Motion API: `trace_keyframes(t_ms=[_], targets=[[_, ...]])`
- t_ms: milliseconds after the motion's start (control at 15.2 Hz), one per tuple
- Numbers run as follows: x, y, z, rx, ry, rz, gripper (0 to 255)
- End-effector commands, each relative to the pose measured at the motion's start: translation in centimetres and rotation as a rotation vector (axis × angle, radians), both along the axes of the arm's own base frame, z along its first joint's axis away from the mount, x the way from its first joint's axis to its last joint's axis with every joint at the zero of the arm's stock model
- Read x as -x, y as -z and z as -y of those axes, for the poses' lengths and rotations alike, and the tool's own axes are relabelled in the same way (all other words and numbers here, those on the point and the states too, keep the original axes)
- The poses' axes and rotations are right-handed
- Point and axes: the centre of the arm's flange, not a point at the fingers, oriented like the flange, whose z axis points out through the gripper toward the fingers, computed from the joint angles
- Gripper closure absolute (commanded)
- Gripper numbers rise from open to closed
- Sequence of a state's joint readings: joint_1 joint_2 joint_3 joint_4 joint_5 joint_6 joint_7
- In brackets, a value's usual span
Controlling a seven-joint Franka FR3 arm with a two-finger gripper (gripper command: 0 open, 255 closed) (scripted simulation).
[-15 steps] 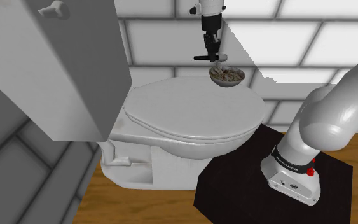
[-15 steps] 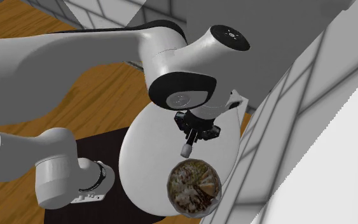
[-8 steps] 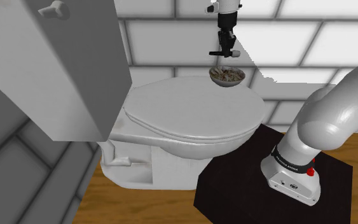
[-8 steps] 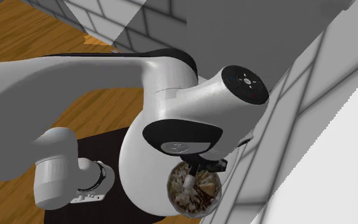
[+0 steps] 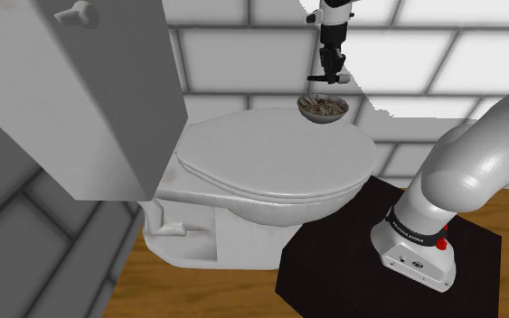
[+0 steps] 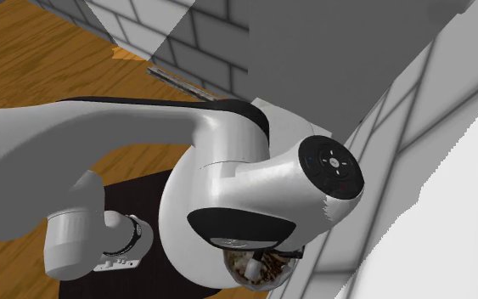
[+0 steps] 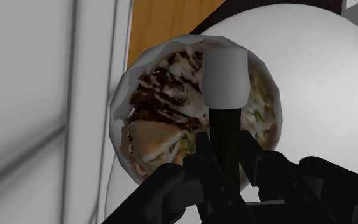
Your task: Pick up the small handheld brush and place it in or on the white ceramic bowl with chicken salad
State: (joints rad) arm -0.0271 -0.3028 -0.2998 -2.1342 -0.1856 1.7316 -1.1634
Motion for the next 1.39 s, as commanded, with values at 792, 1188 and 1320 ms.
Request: trace_keyframes(t_ms=[792, 1188, 1320], targets=[[0.0, 5.6, 0.0, 0.000, 0.000, 0.000, 255], [0.0, 5.6, 0.0, 0.000, 0.000, 0.000, 0], [0.0, 5.6, 0.0, 0.000, 0.000, 0.000, 0]])
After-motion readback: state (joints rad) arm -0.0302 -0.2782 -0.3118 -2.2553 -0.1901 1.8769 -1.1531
